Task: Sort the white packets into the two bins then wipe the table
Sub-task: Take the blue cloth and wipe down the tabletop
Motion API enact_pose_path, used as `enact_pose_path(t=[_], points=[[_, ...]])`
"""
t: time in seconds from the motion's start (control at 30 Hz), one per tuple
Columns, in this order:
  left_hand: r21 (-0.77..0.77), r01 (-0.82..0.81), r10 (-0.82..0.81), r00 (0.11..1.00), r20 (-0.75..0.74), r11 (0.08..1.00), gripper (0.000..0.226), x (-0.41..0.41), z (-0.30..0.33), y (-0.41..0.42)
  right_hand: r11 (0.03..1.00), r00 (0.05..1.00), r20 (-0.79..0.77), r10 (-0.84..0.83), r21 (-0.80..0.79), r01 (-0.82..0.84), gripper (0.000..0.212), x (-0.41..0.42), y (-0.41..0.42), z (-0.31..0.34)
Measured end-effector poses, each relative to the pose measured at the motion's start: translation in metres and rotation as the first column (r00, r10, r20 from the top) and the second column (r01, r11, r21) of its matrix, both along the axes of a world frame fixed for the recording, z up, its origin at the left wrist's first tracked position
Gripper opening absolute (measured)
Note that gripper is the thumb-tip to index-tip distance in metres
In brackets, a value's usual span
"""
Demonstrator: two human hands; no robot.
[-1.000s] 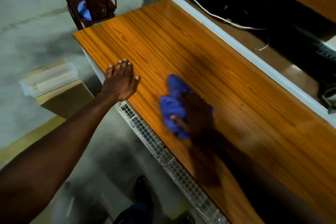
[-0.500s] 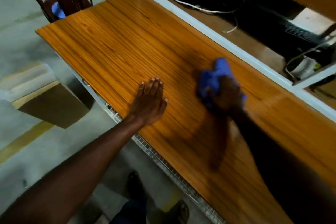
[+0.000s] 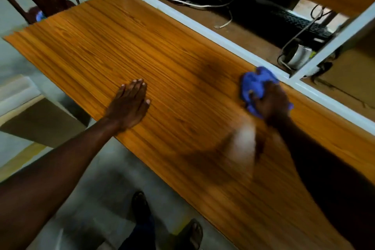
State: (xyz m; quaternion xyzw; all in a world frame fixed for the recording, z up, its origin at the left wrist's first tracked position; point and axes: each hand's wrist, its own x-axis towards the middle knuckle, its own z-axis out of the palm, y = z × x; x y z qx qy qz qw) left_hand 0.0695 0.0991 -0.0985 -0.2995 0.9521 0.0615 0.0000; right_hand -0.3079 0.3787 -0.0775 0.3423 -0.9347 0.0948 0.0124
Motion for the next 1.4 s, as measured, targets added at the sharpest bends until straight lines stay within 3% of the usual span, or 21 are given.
enact_pose_path(t=[0.07, 0.17, 0.27, 0.33, 0.43, 0.5, 0.6, 0.7, 0.77, 0.87, 0.93, 1.03, 1.17, 1.4], points=[[0.007, -0.009, 0.009, 1.000, 0.010, 1.000, 0.077, 0.000, 0.000, -0.002, 0.993, 0.994, 0.018, -0.106, 0.047, 0.105, 0.090, -0.039, 0.013, 0.008], [0.019, 0.000, 0.000, 1.000, 0.011, 1.000, 0.075, -0.001, 0.003, -0.003, 0.995, 0.994, 0.049, -0.096, 0.041, 0.094, 0.099, 0.007, 0.004, 0.003], [0.019, -0.001, 0.001, 1.000, 0.012, 1.000, 0.074, -0.001, 0.004, -0.001, 0.971, 0.974, 0.042, 0.221, -0.096, -0.217, 0.096, 0.149, -0.008, -0.008], [0.013, -0.008, 0.008, 1.000, 0.012, 1.000, 0.070, -0.001, 0.005, -0.002, 0.860, 0.862, 0.010, 0.507, -0.076, -0.505, 0.088, 0.262, 0.004, -0.009], [0.025, -0.002, 0.002, 1.000, 0.001, 1.000, 0.068, 0.000, 0.005, -0.002, 0.729, 0.727, 0.049, 0.684, -0.031, -0.684, 0.082, 0.298, 0.012, -0.003], [0.045, 0.007, -0.007, 1.000, 0.000, 0.999, 0.069, 0.001, 0.006, -0.003, 0.799, 0.801, 0.032, 0.598, -0.110, -0.591, 0.077, 0.239, 0.013, -0.009], [0.043, 0.020, -0.019, 1.000, -0.009, 0.999, 0.071, 0.003, 0.003, -0.006, 0.989, 0.993, -0.012, 0.120, -0.088, -0.121, 0.076, 0.120, 0.040, 0.000], [0.035, 0.026, -0.025, 1.000, -0.011, 0.999, 0.074, 0.002, -0.003, -0.010, 0.958, 0.959, 0.057, -0.279, 0.087, 0.273, 0.087, -0.021, 0.105, -0.013], [0.028, 0.032, -0.031, 0.999, -0.021, 0.999, 0.073, 0.001, -0.006, -0.011, 0.918, 0.926, 0.062, -0.374, 0.171, 0.359, 0.092, -0.078, 0.139, -0.023], [0.008, 0.040, -0.039, 0.998, -0.050, 0.999, 0.068, 0.002, -0.007, -0.012, 0.905, 0.907, 0.079, -0.413, 0.147, 0.399, 0.091, -0.061, 0.133, -0.019], [0.004, 0.042, -0.042, 0.998, -0.050, 0.999, 0.068, 0.003, -0.007, -0.011, 0.939, 0.936, 0.065, -0.345, 0.021, 0.344, 0.100, -0.006, 0.105, -0.002], [0.027, 0.032, -0.031, 0.999, -0.027, 0.999, 0.067, 0.001, -0.006, -0.011, 0.996, 0.999, 0.031, 0.035, -0.080, -0.033, 0.093, 0.112, 0.074, -0.003], [0.034, 0.044, -0.042, 0.998, -0.047, 0.998, 0.068, 0.005, -0.001, -0.008, 0.884, 0.884, 0.012, 0.467, -0.029, -0.467, 0.076, 0.299, 0.071, -0.010], [0.032, -0.010, 0.009, 0.999, 0.036, 0.999, 0.065, -0.006, 0.014, 0.006, 0.895, 0.894, 0.043, 0.445, -0.015, -0.445, 0.072, 0.308, 0.080, -0.016]])
